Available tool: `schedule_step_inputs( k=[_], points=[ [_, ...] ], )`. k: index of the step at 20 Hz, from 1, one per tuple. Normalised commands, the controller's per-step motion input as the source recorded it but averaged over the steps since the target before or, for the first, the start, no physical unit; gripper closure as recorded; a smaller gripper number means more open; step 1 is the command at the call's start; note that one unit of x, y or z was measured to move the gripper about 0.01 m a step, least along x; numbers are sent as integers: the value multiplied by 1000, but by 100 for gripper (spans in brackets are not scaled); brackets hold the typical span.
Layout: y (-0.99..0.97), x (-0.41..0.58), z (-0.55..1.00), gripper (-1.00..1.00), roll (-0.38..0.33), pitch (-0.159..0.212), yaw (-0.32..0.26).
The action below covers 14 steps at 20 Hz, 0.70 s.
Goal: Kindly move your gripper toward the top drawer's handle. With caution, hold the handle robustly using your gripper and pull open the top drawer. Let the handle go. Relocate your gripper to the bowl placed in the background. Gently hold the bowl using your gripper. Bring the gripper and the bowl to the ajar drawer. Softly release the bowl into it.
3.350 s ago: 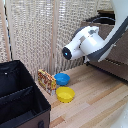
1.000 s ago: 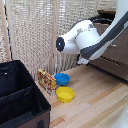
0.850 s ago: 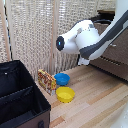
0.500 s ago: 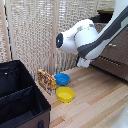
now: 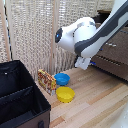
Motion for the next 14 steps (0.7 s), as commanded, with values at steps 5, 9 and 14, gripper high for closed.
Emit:
schedule_step_inputs(
  k=[5,9,14],
  points=[
    [206,0,189,-100,272,17,-240],
    [201,45,49,-100,231,59,-258],
    [48,318,-27,-100,206,36,-257]
  ],
)
